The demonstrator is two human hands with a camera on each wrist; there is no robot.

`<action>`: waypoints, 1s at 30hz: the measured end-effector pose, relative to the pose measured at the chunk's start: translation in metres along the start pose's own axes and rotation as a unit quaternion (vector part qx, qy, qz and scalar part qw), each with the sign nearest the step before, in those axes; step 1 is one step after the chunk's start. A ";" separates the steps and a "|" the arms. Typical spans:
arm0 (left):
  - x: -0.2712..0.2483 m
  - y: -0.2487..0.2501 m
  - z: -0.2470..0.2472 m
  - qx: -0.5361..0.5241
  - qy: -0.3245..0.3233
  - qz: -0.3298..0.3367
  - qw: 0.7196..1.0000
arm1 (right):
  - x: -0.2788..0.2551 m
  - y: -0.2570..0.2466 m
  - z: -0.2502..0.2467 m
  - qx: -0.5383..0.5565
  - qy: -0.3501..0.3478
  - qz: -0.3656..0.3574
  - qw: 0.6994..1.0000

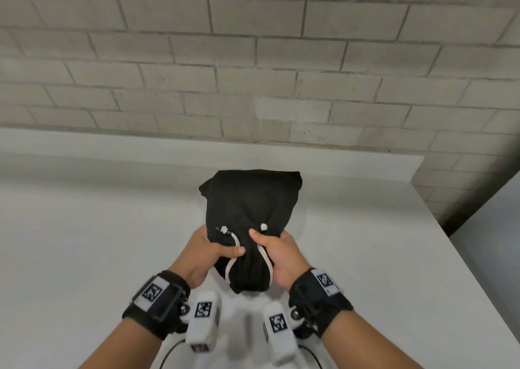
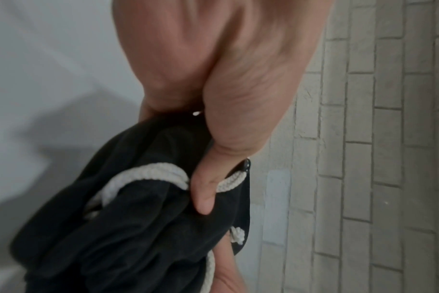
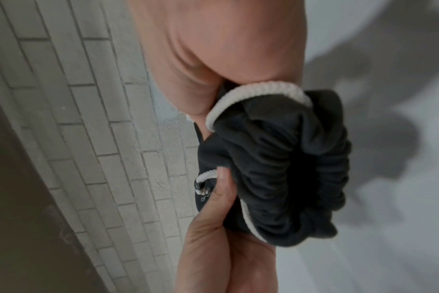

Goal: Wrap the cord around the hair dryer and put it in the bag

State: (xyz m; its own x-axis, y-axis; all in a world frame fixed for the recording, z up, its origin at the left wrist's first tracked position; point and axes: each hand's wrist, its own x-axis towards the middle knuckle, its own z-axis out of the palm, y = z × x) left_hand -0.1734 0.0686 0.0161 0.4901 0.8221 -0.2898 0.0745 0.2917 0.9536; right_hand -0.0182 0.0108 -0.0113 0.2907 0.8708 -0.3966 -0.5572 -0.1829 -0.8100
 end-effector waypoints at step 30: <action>0.075 -0.014 -0.060 0.199 0.235 0.053 0.950 | 0.086 0.001 0.042 -0.315 0.172 -0.057 0.932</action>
